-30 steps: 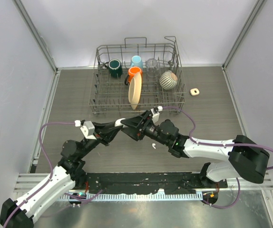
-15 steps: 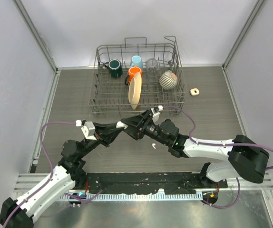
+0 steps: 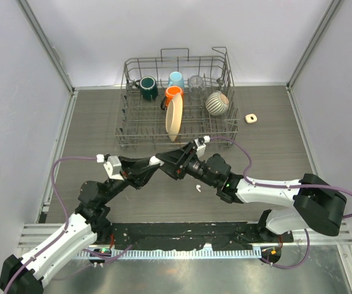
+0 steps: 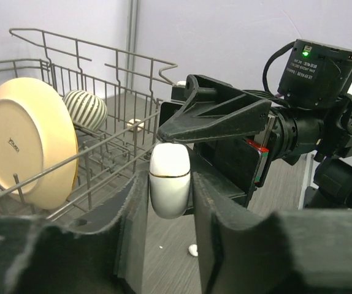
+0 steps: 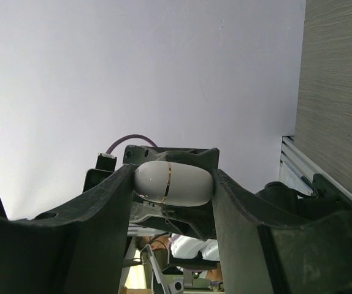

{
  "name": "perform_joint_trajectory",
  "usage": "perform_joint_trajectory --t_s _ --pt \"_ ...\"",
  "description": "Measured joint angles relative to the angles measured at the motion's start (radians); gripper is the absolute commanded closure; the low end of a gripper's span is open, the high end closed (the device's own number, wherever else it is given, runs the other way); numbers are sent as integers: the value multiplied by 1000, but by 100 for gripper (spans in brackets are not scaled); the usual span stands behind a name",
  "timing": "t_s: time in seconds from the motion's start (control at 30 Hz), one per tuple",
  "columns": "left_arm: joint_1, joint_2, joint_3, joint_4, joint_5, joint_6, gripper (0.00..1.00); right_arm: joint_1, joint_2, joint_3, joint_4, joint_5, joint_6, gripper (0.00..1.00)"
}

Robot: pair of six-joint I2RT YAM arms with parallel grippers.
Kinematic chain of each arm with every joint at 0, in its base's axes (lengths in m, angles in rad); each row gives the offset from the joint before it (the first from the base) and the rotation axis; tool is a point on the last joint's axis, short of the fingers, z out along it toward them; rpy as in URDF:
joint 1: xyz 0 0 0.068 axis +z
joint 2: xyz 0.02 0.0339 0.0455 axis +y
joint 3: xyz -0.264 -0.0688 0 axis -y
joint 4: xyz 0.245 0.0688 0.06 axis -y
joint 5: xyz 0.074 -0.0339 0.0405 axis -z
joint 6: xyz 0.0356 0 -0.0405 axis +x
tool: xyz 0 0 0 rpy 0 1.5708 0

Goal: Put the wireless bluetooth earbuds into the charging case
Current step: Open the charging case.

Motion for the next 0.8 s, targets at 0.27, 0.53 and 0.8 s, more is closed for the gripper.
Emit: perform_joint_trajectory --t_s 0.27,0.53,0.8 --pt "0 11 0 -11 -1 -32 52 0 0 0 6 0 -14 85" --pt "0 29 4 -14 3 -38 54 0 0 0 6 -3 -27 86" --pt "0 61 10 -6 11 -46 58 0 0 0 6 -5 -34 86"
